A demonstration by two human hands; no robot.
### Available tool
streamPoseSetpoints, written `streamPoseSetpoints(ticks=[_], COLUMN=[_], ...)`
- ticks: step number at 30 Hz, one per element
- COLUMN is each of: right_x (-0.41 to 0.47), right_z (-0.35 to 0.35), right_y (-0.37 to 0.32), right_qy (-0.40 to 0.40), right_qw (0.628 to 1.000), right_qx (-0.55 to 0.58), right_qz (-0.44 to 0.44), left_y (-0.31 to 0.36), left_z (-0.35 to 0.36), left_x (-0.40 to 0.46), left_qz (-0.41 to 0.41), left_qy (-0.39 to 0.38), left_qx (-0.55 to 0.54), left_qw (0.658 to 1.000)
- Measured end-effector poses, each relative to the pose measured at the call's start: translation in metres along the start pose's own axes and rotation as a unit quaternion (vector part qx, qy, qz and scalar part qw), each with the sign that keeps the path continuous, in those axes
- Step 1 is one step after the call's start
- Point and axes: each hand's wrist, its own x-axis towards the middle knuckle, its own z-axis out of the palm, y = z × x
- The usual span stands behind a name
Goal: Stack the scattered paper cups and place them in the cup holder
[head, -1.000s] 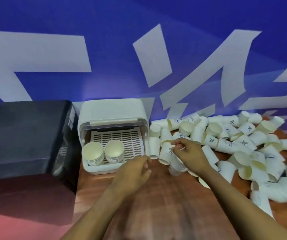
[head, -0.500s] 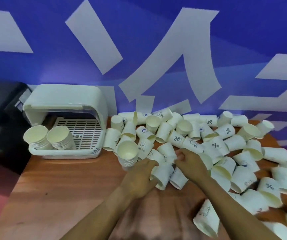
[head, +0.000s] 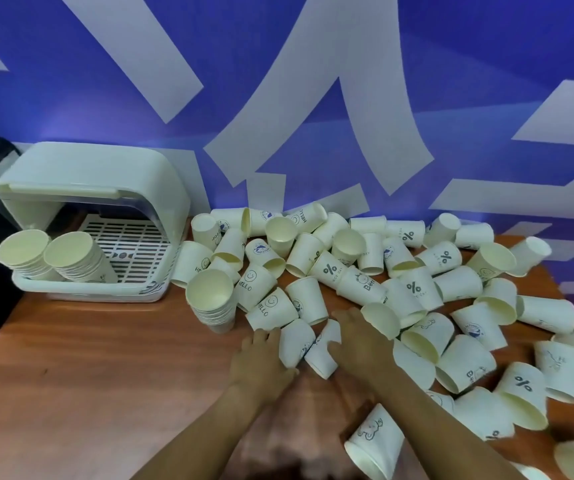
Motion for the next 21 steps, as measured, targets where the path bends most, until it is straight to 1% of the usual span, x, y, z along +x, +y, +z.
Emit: streamPoseSetpoints(ticks=[6,11,13,17,21], right_x=[0.000,-0.002,-0.006,-0.015,-0.017], right_z=[0.007,0.012,0.009,-0.007,-0.032], right_y=[-0.001,0.003,0.004,0.002,-0.007], right_qy=[0.022,0.023,0.019,0.022,0.066], right_qw=[0.999,0.996,0.994,0.992,0.990], right_qx=[-0.032,0.077,0.107,0.123,0.126], right_qz=[0.016,0.026,0.019,0.001,-0.014], left_y=[-0.004,-0.008,-0.010,-0.016,-0.014], left_z=[0.006,-0.003,-0.011,-0.033,-0.066], left_x=[0.000,-0.007,-0.012,-0.025,-0.038], left_qz=[-0.023,-0.015,-0.003,0.036,0.088], left_qy=[0.007,0.014,0.022,0.051,0.092], left_qx=[-0.025,-0.041,-0.051,-0.051,-0.064], left_qw=[0.999,0.999,0.998,0.997,0.990])
